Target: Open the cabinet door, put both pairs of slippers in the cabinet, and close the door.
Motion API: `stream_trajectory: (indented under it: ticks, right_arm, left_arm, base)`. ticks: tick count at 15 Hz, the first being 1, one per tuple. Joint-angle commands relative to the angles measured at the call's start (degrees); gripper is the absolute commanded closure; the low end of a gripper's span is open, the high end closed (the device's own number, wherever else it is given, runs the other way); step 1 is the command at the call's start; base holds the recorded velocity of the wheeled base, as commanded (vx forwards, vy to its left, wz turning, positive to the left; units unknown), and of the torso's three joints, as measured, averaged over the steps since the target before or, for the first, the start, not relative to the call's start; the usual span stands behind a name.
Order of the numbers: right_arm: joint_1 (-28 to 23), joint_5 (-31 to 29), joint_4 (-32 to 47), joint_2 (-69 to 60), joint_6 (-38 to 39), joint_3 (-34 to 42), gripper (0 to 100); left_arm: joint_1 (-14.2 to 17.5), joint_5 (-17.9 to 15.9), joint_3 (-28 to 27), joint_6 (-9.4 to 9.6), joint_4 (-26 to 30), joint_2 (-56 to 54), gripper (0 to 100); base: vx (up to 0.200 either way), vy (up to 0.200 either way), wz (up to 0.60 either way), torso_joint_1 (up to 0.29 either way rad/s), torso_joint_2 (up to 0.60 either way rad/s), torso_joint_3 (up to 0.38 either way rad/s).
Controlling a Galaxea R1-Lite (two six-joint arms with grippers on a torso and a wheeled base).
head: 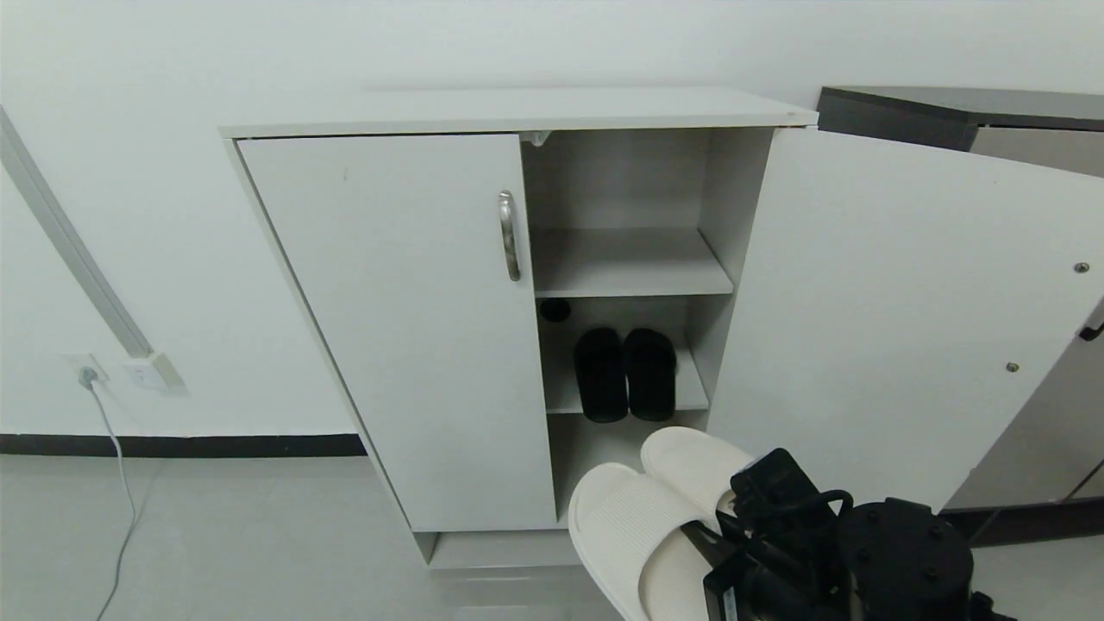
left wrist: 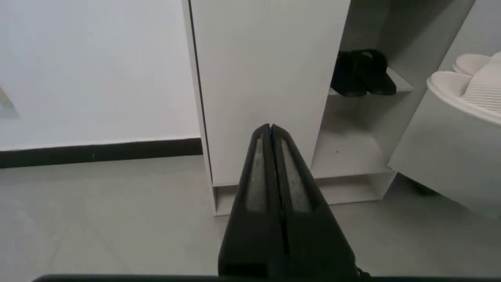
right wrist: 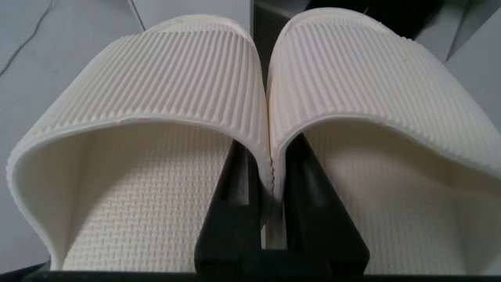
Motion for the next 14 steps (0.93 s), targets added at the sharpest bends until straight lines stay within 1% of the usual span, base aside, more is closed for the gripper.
stream_trajectory:
  ticks: [1, 2, 4, 5, 7, 8, 9, 10, 11, 13, 14]
  right_arm:
    - [1.0, -0.5, -2.0, 2.1, -0.2, -0.1, 100]
    - [1.5, -3.3, -3.8, 3.9, -0.7, -1.7, 100]
    - [1.7, -11.2, -1.8, 8.2, 0.0, -10.1, 100]
    - [1.7, -15.8, 3.3, 9.9, 1.1, -16.5, 100]
    - [1.7, -20.2, 16.3, 8.1, 2.9, -26.1, 100]
    - [1.5, -22.6, 24.6, 6.6, 4.4, -32.1, 100]
    - [1.5, -23.5, 29.0, 5.9, 5.1, -35.3, 100]
    - [1.4, -26.3, 37.9, 4.3, 6.8, -42.4, 100]
    - [0.8, -27.5, 45.5, 3.2, 9.0, -49.8, 100]
    - [-0.2, -27.5, 52.4, 1.7, 9.8, -56.0, 100]
    - [-0.3, -27.5, 57.1, 0.7, 9.7, -60.0, 100]
  left_arm:
    - [0.1, 0.0, 0.0, -0.06, 0.0, 0.1, 100]
    - [0.0, 0.0, 0.0, -0.06, 0.0, 0.1, 100]
    - [0.0, 0.0, 0.0, -0.06, 0.0, 0.1, 100]
    - [0.1, 0.0, 0.0, -0.06, 0.0, 0.1, 100]
    - [0.1, 0.0, 0.0, -0.06, 0.0, 0.1, 100]
    - [0.1, 0.0, 0.0, -0.06, 0.0, 0.1, 100]
    - [0.1, 0.0, 0.0, 0.03, 0.1, 0.1, 100]
    - [0.1, 0.0, 0.0, 0.03, 0.0, 0.1, 100]
    - [0.1, 0.0, 0.0, -0.06, 0.1, 0.1, 100]
    - [0.1, 0.0, 0.0, -0.06, 0.0, 0.1, 100]
    - [0.1, 0.0, 0.0, -0.06, 0.0, 0.1, 100]
  base:
    - [0.0, 0.0, 0.0, 0.002, 0.23, 0.227]
    - [0.0, 0.0, 0.0, 0.002, 0.13, 0.124]
    - [0.0, 0.0, 0.0, -0.002, 0.06, 0.044]
    - [0.0, 0.0, 0.0, 0.0, 0.0, 0.0]
    - [0.0, 0.0, 0.0, 0.0, 0.0, 0.0]
    - [0.0, 0.0, 0.0, 0.0, 0.0, 0.0]
    - [0.0, 0.0, 0.0, 0.0, 0.0, 0.0]
    - [0.0, 0.0, 0.0, 0.0, 0.0, 0.0]
    - [0.0, 0.0, 0.0, 0.0, 0.0, 0.0]
    - [0.0, 0.0, 0.0, 0.0, 0.0, 0.0]
    - [0.0, 0.0, 0.0, 0.0, 0.0, 0.0]
